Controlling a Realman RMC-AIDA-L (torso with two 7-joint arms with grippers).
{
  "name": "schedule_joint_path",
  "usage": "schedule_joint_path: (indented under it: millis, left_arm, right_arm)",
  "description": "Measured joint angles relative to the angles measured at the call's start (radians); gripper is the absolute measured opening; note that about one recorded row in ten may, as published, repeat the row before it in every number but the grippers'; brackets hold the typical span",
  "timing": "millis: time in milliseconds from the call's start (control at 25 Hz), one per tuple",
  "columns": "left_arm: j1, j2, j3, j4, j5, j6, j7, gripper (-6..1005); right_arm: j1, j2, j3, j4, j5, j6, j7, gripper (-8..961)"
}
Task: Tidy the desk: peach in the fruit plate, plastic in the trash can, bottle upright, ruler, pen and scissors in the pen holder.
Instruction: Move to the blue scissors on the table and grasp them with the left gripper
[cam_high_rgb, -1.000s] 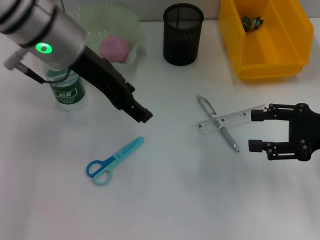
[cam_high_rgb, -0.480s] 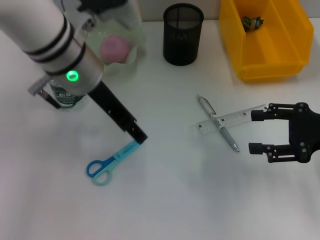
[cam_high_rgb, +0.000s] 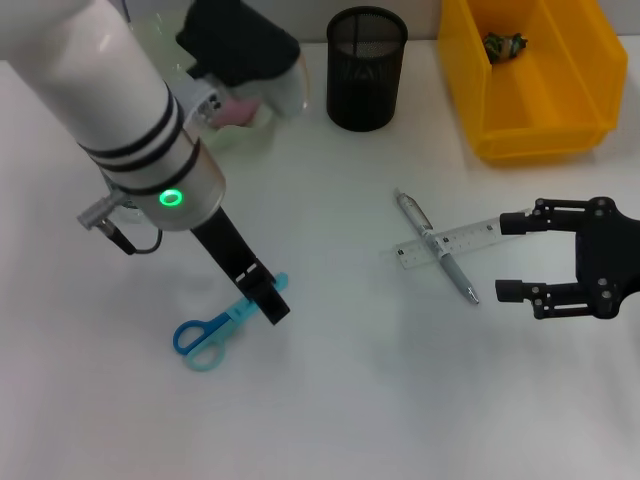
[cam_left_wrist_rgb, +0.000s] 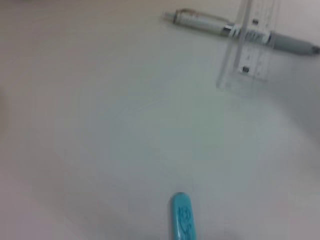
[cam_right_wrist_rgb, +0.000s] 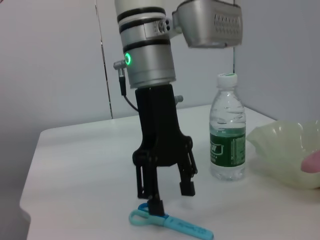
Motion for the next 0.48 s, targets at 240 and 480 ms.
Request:
schedule_joint_path:
  millis: [240,480]
  left_arm:
    - [-0.007,0.0,0.031,-0.027,0.005,-0.022,-0.011,812]
    - [-0.008,0.0,0.068,-0.075,0.031,-0.052,-0.003,787]
  right_arm:
    - [0.001,0.0,0.0,0.0,0.0,0.004,0.0,758]
    - [0.0,0.001,0.0,0.0,0.0,0.007,0.004,758]
